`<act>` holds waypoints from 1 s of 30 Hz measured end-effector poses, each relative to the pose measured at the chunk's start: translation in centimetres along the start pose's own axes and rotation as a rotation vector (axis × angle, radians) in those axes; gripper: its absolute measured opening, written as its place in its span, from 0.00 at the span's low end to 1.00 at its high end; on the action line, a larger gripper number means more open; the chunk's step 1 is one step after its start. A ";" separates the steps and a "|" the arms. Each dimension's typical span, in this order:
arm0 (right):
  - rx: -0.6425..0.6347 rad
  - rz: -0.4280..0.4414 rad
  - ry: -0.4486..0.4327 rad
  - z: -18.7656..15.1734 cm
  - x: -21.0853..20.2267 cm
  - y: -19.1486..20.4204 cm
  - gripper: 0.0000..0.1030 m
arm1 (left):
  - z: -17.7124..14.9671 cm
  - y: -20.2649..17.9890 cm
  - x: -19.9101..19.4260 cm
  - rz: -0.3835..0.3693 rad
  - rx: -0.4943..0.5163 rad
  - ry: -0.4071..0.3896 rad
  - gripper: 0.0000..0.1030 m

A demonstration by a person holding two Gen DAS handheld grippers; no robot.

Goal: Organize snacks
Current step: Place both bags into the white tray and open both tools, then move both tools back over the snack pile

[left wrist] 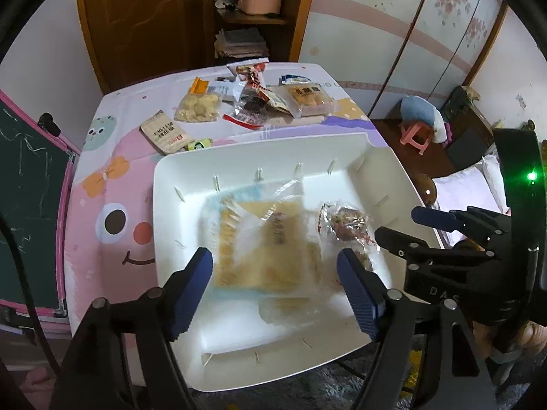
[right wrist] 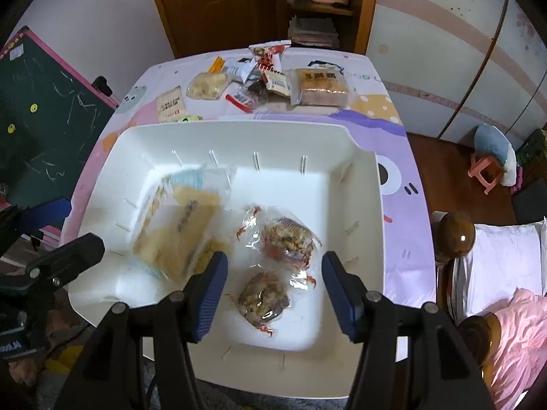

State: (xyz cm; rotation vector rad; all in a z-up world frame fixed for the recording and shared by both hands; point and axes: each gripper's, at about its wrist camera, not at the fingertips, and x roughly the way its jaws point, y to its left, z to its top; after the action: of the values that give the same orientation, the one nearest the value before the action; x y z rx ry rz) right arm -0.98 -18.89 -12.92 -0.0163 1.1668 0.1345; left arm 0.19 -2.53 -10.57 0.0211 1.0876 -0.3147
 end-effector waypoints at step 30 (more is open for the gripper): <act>-0.002 0.017 0.066 0.8 2.9 -0.1 0.56 | 0.8 0.0 3.2 -0.006 -0.008 0.089 0.73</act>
State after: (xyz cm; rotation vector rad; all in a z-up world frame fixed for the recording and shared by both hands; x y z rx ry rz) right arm 0.87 -18.64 -15.33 -0.0133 1.2330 0.1512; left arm 2.21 -3.38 -12.98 0.0249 1.1778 -0.3169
